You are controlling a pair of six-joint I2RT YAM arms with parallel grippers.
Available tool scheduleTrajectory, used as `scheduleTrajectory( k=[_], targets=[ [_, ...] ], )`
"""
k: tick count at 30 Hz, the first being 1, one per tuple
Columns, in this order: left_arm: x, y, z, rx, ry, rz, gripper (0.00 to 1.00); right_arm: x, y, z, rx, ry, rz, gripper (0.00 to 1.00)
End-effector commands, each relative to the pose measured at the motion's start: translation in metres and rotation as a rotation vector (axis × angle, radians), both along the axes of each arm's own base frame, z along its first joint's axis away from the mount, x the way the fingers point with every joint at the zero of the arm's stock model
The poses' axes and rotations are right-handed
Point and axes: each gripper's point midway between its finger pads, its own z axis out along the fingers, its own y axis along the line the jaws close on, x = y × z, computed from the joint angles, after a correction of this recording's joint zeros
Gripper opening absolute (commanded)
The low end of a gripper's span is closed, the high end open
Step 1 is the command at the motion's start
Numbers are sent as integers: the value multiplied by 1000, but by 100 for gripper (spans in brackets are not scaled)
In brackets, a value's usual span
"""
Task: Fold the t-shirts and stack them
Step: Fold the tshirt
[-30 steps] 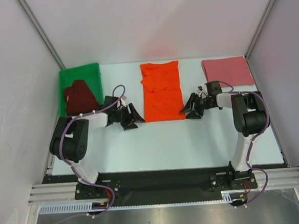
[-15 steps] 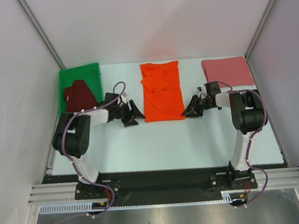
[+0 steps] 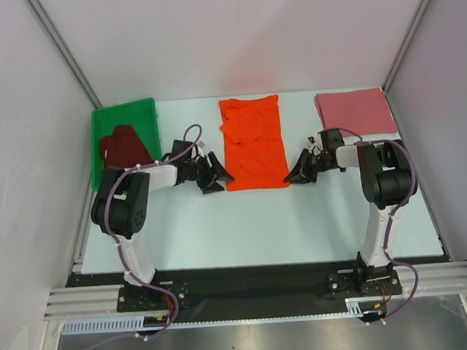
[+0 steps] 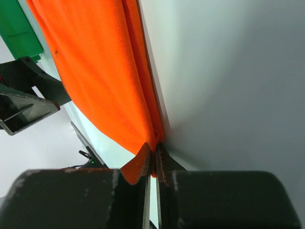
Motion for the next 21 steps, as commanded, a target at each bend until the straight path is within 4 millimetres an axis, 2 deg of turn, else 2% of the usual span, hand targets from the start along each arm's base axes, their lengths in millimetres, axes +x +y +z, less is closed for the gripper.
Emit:
scheduleTrajectory(
  k=[1, 6, 9, 16, 21],
  targets=[
    [-33, 14, -51, 157, 176, 42, 66, 1, -1, -12, -33, 19, -10, 5],
    [-47, 20, -61, 188, 242, 85, 63, 0, -1, -16, -31, 29, -12, 3],
    [-47, 22, -62, 196, 255, 112, 62, -1, 0, -16, -30, 28, -9, 2],
    [-27, 11, -58, 165, 226, 119, 58, -1, 1, -15, -43, 24, 0, 0],
    [-24, 2, -56, 134, 216, 99, 42, 0, 3, -13, -43, 21, 2, 0]
  ],
)
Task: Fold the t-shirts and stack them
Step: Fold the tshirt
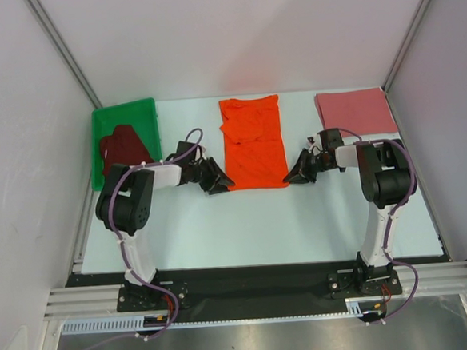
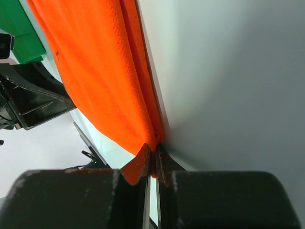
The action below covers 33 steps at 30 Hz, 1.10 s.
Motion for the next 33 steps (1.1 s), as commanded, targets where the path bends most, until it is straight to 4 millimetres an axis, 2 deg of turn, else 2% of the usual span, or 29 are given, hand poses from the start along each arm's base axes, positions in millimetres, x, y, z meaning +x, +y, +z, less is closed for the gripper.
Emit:
scheduleTrajectory(
  k=[1, 2, 3, 7, 11, 14, 16, 17, 19, 20, 22, 24, 25, 26, 27, 28, 29, 30, 31, 32, 33],
  targets=[
    [-18, 14, -46, 142, 87, 9, 39, 0, 3, -12, -53, 5, 13, 0],
    [-18, 14, -46, 140, 86, 9, 34, 1, 4, -12, -53, 2, 16, 0],
    [-18, 14, -46, 143, 85, 10, 22, 1, 4, -12, -54, 5, 17, 0],
    [-16, 16, -43, 158, 56, -3, 0, 0, 10, -6, -55, -1, 29, 0],
    [-18, 23, -40, 194, 20, -27, 1, -1, 15, 3, -60, -17, 43, 0],
    [-29, 25, -38, 206, 16, -55, 0, -8, 14, 9, -87, -22, 55, 0],
    [-43, 29, -32, 215, 12, -72, 0, -21, 12, 9, -112, -10, 76, 0],
    [-49, 29, -30, 223, 6, -84, 0, -24, 11, 18, -120, -32, 79, 0],
    [-66, 33, -21, 238, -8, -110, 0, -42, 6, 16, -139, -13, 93, 0],
    [-73, 33, -17, 247, -21, -122, 0, -45, 5, 28, -138, -45, 93, 0],
    [-93, 36, -5, 250, -35, -131, 0, -66, 4, 28, -147, -19, 106, 0],
    [-113, 35, 6, 249, -55, -150, 0, -84, 7, 41, -157, -48, 122, 0],
    [-119, 34, 10, 251, -59, -157, 0, -102, 6, 35, -168, -15, 119, 0],
    [-129, 33, 11, 258, -59, -176, 0, -109, 4, 35, -187, -19, 111, 0],
    [-142, 38, 10, 274, -33, -173, 0, -116, 6, 47, -183, -58, 106, 0],
    [-148, 37, 22, 255, -63, -168, 0, -130, 10, 46, -183, -44, 114, 0],
    [-164, 38, 20, 252, -56, -184, 0, -149, 9, 40, -186, -2, 96, 0],
    [-171, 39, 22, 253, -53, -168, 0, -157, 10, 50, -176, -36, 82, 0],
    [-177, 37, 38, 231, -114, -171, 0, -174, 12, 45, -193, -16, 75, 0],
    [-192, 44, 32, 246, -80, -159, 0, -185, 11, 44, -202, -3, 67, 0],
    [-199, 48, 32, 249, -79, -148, 0, -192, 12, 56, -185, -45, 58, 0]
  ],
)
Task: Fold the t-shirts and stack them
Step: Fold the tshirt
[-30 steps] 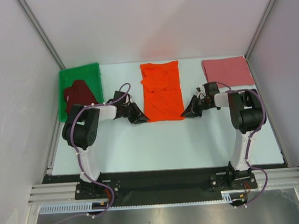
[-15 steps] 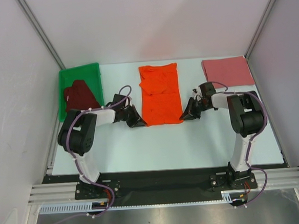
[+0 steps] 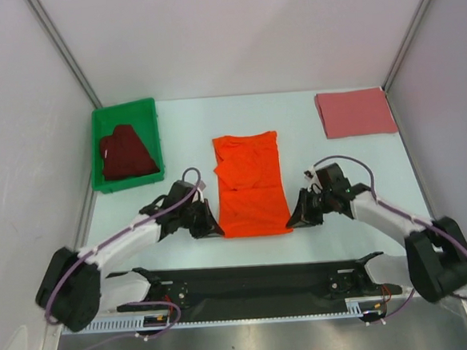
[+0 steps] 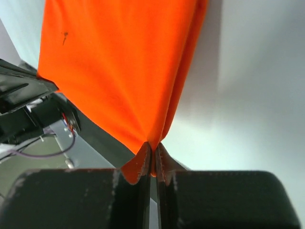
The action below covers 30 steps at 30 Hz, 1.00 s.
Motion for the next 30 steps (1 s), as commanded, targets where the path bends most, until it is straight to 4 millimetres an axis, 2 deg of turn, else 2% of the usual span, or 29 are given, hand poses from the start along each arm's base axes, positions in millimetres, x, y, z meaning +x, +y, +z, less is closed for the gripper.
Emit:
scheduleTrajectory(
  k=[1, 2, 4, 5, 7, 8, 10, 11, 15, 16, 17, 18, 19, 20, 21, 22, 23, 24, 25, 26, 28, 29, 30],
  targets=[
    [-35, 19, -1, 40, 28, 51, 0, -30, -3, 7, -34, 2, -67, 0],
    [-47, 23, 0, 14, 15, 54, 0, -47, -6, 0, -46, 53, -89, 0],
    [-65, 23, 2, -27, 37, 62, 0, -58, -6, 11, -31, 7, -102, 0],
    [-74, 27, 3, -48, 39, 76, 0, -73, -6, 11, -42, 35, -94, 0],
    [-84, 26, 7, -72, 34, 60, 0, -79, -9, 21, -39, -10, -110, 0],
    [-88, 27, 14, -93, 21, 61, 0, -88, -11, 21, -52, 1, -94, 0],
    [-89, 30, 20, -90, 2, 59, 0, -91, -10, 30, -38, -12, -106, 0],
    [-89, 31, 31, -97, -25, 50, 0, -95, -10, 31, -42, -2, -100, 0],
    [-78, 33, 55, -54, -91, 23, 0, -88, -5, 46, -45, -30, -93, 0],
    [-75, 33, 60, -45, -102, 16, 0, -82, -2, 60, -37, -63, -86, 0],
    [-67, 31, 76, -36, -147, -1, 0, -77, 1, 60, -53, -57, -79, 0],
    [-61, 30, 82, -21, -167, -8, 1, -71, 3, 67, -52, -73, -78, 0],
    [-54, 29, 80, 21, -155, -14, 0, -61, 7, 83, -43, -113, -67, 0],
    [-42, 26, 99, 34, -217, -31, 0, -53, 10, 85, -59, -111, -60, 0],
    [-35, 24, 104, 51, -233, -41, 0, -45, 12, 90, -64, -122, -57, 0],
    [-26, 23, 100, 94, -214, -46, 0, -35, 12, 95, -62, -132, -71, 0],
    [-15, 19, 115, 96, -261, -68, 0, -23, 16, 110, -49, -175, -54, 0],
    [-8, 17, 118, 102, -259, -74, 0, -15, 18, 104, -62, -142, -43, 0],
    [5, 21, 114, 128, -237, -54, 0, -1, 14, 106, -65, -146, -62, 0],
    [16, 20, 122, 123, -256, -61, 1, 12, 14, 113, -62, -172, -53, 0],
    [35, 26, 123, 104, -242, -32, 0, 32, 18, 108, -62, -149, -40, 0],
    [48, 23, 120, 110, -237, -43, 0, 49, 15, 118, -52, -181, -51, 0],
    [56, 24, 120, 108, -237, -44, 0, 55, 17, 120, -35, -179, -40, 0]
  ],
)
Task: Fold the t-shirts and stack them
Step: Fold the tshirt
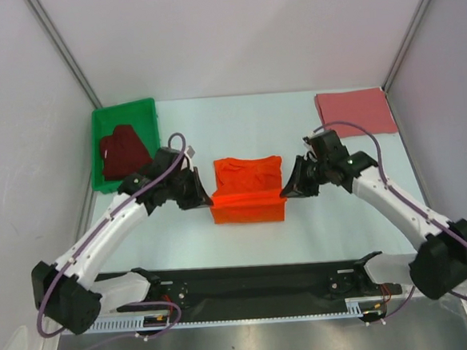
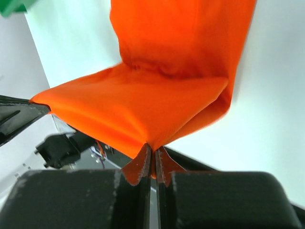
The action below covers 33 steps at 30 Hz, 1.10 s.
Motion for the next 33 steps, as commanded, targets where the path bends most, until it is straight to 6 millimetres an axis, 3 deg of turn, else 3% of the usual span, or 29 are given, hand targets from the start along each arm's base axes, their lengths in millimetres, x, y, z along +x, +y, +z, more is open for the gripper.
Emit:
scheduleTrajectory(
  k=[1, 3, 5, 6, 8, 11, 16, 33],
  targets=[
    [35, 6, 7, 12, -40, -45, 0, 35, 4, 9, 22, -55, 65, 0],
    [56, -2, 6, 6, -47, -75, 0, 55, 7, 17, 39, -84, 79, 0],
    [75, -5, 14, -3, -80, -79, 0, 71, 8, 7, 25, -66, 82, 0],
    [84, -6, 6, 6, -59, -79, 0, 76, 8, 6, 30, -66, 89, 0],
    [99, -9, 11, -8, -73, -82, 0, 92, 10, 3, 34, -56, 88, 0],
    [119, -13, 2, -9, -52, -88, 0, 109, 9, -3, 31, -45, 88, 0],
    [141, -15, -24, -6, 1, -96, 0, 132, 6, -14, 51, -35, 62, 0],
    [209, -16, -67, 5, 11, -73, 0, 192, 2, -64, 46, 27, 48, 3]
  ],
)
